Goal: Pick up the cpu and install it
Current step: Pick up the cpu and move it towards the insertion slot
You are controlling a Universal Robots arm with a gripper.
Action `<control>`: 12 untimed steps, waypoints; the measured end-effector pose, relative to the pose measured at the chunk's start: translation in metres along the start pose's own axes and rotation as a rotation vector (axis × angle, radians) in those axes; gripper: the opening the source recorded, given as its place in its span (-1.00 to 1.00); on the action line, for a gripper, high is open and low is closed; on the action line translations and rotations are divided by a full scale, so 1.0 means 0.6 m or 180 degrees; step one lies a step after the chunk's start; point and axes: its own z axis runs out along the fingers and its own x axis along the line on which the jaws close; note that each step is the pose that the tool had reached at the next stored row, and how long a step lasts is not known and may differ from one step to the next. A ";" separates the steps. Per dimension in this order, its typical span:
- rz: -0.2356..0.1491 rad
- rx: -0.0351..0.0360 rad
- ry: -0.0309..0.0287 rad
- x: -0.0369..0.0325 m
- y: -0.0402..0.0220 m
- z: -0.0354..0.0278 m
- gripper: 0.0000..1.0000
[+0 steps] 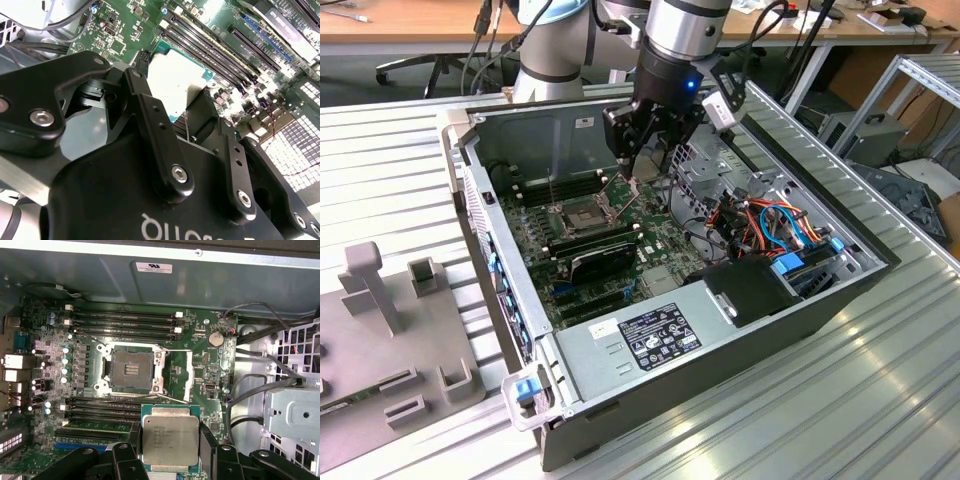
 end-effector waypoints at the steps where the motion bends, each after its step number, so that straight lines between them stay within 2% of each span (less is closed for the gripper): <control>1: 0.0000 0.0000 0.0000 0.000 0.000 0.001 0.09; 12: 0.0000 0.0000 0.0000 0.000 0.003 0.011 0.09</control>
